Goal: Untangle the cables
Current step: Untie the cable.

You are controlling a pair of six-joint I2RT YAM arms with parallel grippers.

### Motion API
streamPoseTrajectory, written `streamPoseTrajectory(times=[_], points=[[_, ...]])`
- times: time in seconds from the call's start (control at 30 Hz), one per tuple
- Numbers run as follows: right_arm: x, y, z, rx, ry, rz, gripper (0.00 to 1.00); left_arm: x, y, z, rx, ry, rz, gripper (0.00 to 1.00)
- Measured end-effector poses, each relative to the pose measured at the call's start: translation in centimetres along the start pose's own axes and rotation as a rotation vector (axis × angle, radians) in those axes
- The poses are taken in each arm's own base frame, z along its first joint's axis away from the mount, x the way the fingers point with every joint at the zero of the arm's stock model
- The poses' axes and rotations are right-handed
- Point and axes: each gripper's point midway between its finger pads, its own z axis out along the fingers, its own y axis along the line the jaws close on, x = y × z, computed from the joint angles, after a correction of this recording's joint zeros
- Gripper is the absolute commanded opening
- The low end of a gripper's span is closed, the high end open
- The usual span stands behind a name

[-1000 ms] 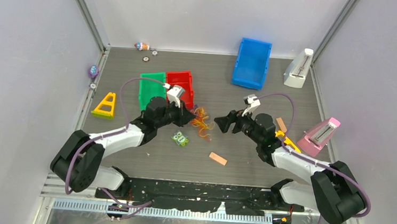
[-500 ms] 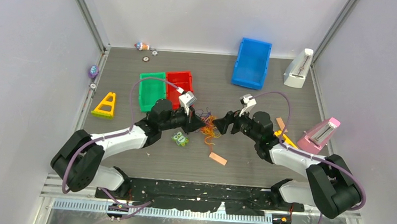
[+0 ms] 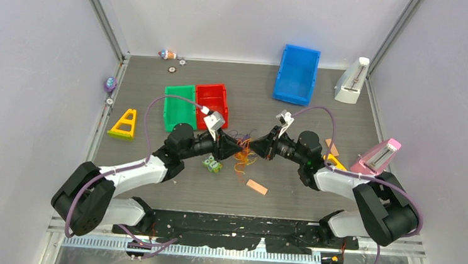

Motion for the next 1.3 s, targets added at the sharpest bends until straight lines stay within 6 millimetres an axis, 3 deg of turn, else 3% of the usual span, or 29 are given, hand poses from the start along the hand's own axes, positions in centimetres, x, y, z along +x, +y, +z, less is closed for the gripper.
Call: streamPoseTrajectory(times=[0.07, 0.13, 0.2, 0.33, 0.43, 0.7, 1.13, 1.3], points=[[0.0, 0.1, 0.0, -0.007, 0.000, 0.004, 0.06, -0.1, 0.1, -0.1, -0.004, -0.005, 0.010, 0.63], [-0.1, -0.1, -0.1, 0.011, -0.001, 0.005, 0.06, -0.5, 0.1, -0.1, -0.013, -0.019, 0.016, 0.74], [-0.4, -0.5, -0.3, 0.048, -0.009, 0.002, 0.06, -1.2, 0.3, -0.3, -0.037, -0.040, 0.026, 0.77], [-1.9, -1.1, -1.0, 0.121, -0.064, -0.024, 0.06, -2.0, 1.5, -0.8, -0.122, -0.064, 0.030, 0.77], [-2.7, -1.7, -1.3, 0.173, -0.097, -0.036, 0.06, -1.0, 2.7, -0.9, -0.186, -0.022, 0.007, 0.76], [-2.1, -2.5, -1.6, 0.214, -0.081, -0.026, 0.06, 1.0, 5.0, 1.0, -0.253, 0.119, -0.064, 0.76], [-2.0, -0.6, -1.5, 0.108, -0.085, -0.053, 0.06, 5.2, 6.8, 4.8, -0.243, 0.328, -0.226, 0.72], [-2.0, 0.4, -1.4, 0.052, -0.084, -0.062, 0.06, 6.7, 6.6, 5.6, -0.216, 0.385, -0.297, 0.69]])
